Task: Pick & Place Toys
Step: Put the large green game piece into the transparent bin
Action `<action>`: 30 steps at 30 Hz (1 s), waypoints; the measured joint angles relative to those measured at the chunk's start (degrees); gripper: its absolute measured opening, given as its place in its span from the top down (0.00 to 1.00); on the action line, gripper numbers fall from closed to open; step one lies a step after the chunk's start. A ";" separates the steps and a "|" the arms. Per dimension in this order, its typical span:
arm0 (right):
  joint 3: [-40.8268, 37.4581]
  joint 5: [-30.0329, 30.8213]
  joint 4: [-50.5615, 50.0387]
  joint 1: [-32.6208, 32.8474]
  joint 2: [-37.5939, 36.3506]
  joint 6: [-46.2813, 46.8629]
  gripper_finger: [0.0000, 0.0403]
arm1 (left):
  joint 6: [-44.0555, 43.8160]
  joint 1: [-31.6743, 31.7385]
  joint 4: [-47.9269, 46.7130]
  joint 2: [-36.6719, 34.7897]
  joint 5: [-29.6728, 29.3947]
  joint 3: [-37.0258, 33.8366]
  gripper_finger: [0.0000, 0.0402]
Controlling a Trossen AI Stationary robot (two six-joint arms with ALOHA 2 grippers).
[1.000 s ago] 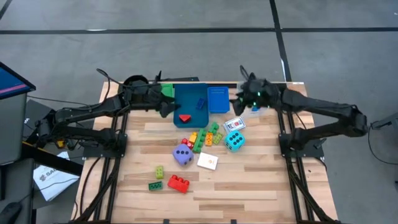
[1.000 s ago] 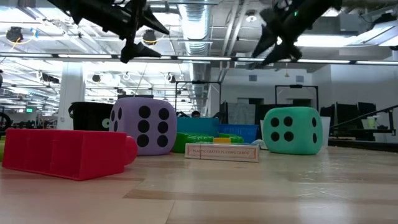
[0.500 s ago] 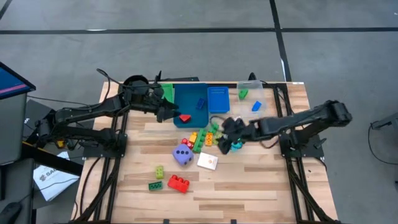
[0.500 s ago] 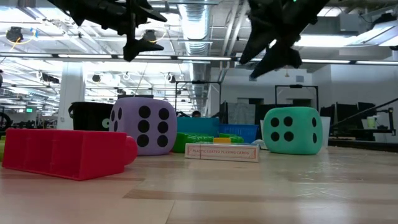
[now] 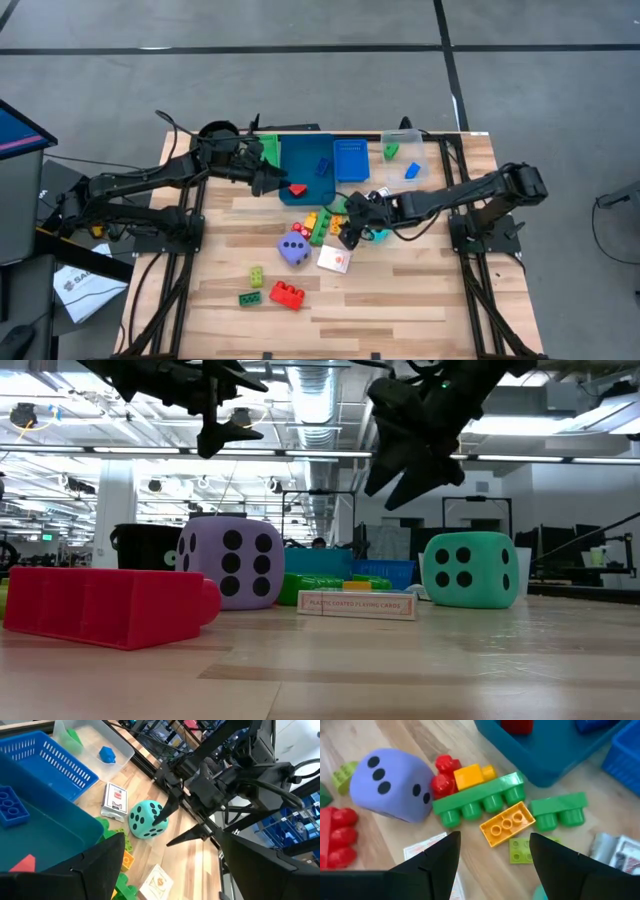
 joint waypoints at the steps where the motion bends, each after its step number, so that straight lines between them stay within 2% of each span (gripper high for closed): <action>1: 0.01 -0.04 0.10 -0.34 -0.04 -1.44 0.42 | -0.10 0.00 0.01 0.00 -0.02 0.00 0.19; 11: -0.01 -4.48 3.02 -5.87 -0.02 -12.29 0.48 | -8.99 0.00 0.40 0.00 -0.20 0.00 0.19; 14: -0.01 -4.87 4.42 -7.17 0.02 -18.07 0.50 | -10.48 0.00 0.38 0.00 -0.20 0.00 0.19; 17: 0.00 -7.38 4.48 -8.93 1.17 -19.12 0.51 | -10.58 0.00 0.38 0.00 -0.19 0.00 0.19; 24: -0.10 -12.80 5.49 -10.69 4.92 -10.63 0.50 | -10.59 0.00 0.37 0.00 -0.15 0.00 0.19; 30: -0.10 -13.30 4.81 -10.69 6.16 0.94 0.48 | -13.47 0.00 0.33 0.00 0.02 0.00 0.19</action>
